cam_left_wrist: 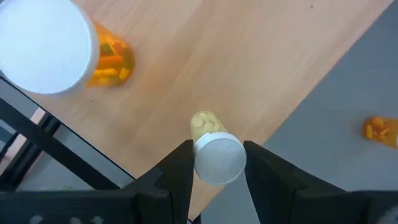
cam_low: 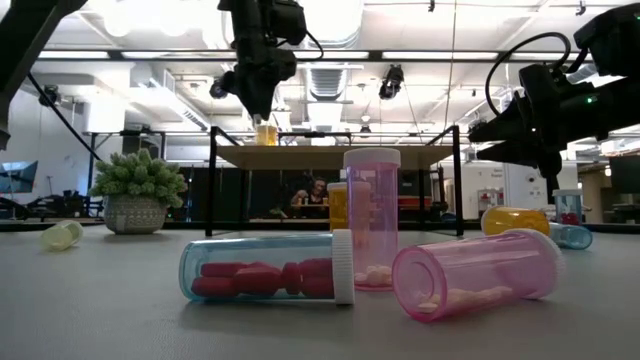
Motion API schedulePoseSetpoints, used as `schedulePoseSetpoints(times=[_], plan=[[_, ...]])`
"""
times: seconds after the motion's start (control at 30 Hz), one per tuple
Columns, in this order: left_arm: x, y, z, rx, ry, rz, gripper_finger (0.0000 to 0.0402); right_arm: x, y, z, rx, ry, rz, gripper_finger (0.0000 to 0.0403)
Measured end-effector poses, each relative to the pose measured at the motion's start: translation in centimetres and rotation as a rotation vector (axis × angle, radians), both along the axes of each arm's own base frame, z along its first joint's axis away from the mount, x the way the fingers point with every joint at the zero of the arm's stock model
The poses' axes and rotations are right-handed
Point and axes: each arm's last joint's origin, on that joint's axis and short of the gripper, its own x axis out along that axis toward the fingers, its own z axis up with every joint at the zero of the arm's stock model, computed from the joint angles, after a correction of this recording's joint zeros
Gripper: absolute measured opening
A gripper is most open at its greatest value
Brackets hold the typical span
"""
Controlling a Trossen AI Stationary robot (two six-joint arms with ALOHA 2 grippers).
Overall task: Pick and place medicine bottles onto shelf by color
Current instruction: Put the top yellow pill bottle to the right of the orange pill bottle on the shelf
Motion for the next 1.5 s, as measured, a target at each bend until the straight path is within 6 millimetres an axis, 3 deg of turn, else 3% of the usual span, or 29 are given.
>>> schedulePoseSetpoints(times=[0.4, 0.7, 1.13, 1.33, 1.5], plan=[[0.2, 0.2, 0.1, 0.011, -0.033, 0.019, 0.0159, 0.0, 0.0, 0.0, 0.000, 0.000, 0.000, 0.0224], [0.4, 0.3, 0.3, 0.028, -0.057, 0.021, 0.0163, 0.0, 0.0, 0.0, 0.000, 0.000, 0.000, 0.0224], [-1.8, -1.1, 2.8, 0.175, -0.184, 0.047, 0.0163, 0.0, 0.0, 0.0, 0.000, 0.000, 0.000, 0.0224], [-3.3, -3.1, 1.1, 0.262, -0.368, 0.020, 0.0163, 0.0, 0.0, 0.0, 0.000, 0.000, 0.000, 0.0224], [-5.1, -5.1, -1.6, 0.399, -0.531, 0.033, 0.0163, 0.0, 0.0, 0.0, 0.000, 0.000, 0.000, 0.0224]])
